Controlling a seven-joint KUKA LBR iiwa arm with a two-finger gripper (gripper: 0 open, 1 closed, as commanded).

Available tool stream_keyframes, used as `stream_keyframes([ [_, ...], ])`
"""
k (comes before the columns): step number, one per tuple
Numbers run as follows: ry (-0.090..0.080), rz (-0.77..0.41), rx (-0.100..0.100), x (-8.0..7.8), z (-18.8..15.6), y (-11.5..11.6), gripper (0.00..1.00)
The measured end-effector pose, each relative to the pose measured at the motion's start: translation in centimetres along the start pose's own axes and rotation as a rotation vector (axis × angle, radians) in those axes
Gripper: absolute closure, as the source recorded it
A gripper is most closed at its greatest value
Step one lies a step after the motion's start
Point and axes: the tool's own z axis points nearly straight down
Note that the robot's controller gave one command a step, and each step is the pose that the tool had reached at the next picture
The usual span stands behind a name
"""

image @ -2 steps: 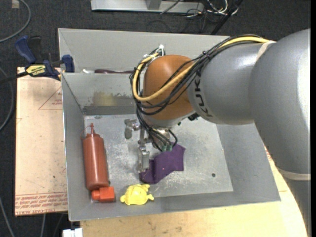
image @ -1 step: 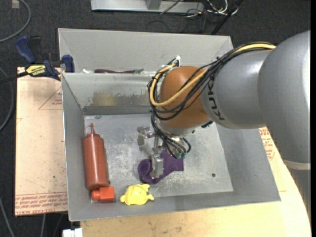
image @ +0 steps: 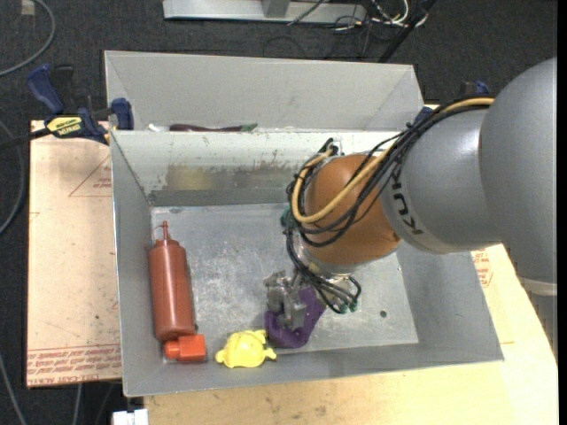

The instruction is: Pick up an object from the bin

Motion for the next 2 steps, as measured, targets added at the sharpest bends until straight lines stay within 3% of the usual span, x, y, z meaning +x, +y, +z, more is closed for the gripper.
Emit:
stream_keyframes([
  [1,0.000,0.000,0.000,0.0,0.0,0.0,1.00],
  [2,-0.003,-0.077,-0.001,-0.4,-11.4,0.7,1.00],
])
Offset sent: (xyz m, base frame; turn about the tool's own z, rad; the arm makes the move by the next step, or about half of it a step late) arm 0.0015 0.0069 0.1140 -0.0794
